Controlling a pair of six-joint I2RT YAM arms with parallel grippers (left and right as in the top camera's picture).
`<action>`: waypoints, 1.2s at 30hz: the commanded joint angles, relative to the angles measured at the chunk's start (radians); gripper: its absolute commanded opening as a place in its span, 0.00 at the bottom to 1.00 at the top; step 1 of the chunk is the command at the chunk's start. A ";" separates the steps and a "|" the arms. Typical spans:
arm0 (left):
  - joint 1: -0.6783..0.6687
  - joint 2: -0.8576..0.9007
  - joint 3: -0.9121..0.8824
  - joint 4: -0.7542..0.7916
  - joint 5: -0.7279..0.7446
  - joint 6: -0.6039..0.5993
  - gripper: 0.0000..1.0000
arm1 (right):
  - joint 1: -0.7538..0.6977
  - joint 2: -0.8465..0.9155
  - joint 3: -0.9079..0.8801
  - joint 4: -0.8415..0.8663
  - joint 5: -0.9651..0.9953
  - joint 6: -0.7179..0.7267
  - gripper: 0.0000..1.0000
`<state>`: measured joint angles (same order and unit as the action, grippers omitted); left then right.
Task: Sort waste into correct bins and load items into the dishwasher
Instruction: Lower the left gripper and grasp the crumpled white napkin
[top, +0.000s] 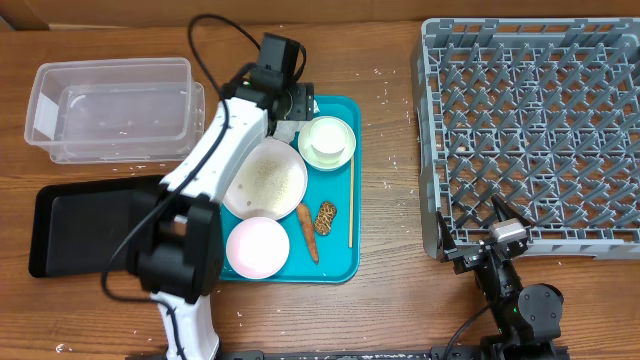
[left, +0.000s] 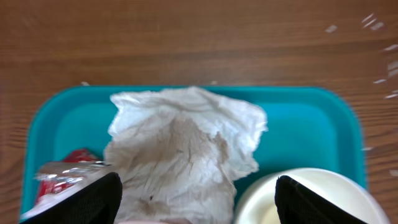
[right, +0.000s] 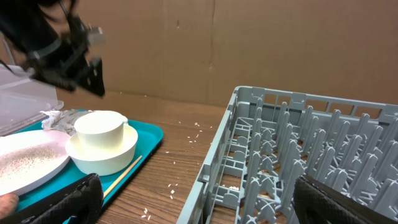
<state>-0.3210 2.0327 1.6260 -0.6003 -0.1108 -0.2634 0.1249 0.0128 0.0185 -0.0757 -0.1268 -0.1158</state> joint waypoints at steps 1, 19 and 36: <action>-0.007 0.057 0.012 0.032 -0.027 -0.014 0.79 | -0.003 -0.010 -0.010 0.003 -0.005 0.000 1.00; -0.008 0.097 0.012 0.025 -0.003 -0.013 0.70 | -0.003 -0.010 -0.011 0.003 -0.005 0.000 1.00; -0.023 0.105 0.012 -0.005 -0.001 0.014 0.44 | -0.003 -0.010 -0.011 0.003 -0.005 0.000 1.00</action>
<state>-0.3389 2.1269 1.6260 -0.6056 -0.1093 -0.2592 0.1249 0.0128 0.0185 -0.0761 -0.1268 -0.1162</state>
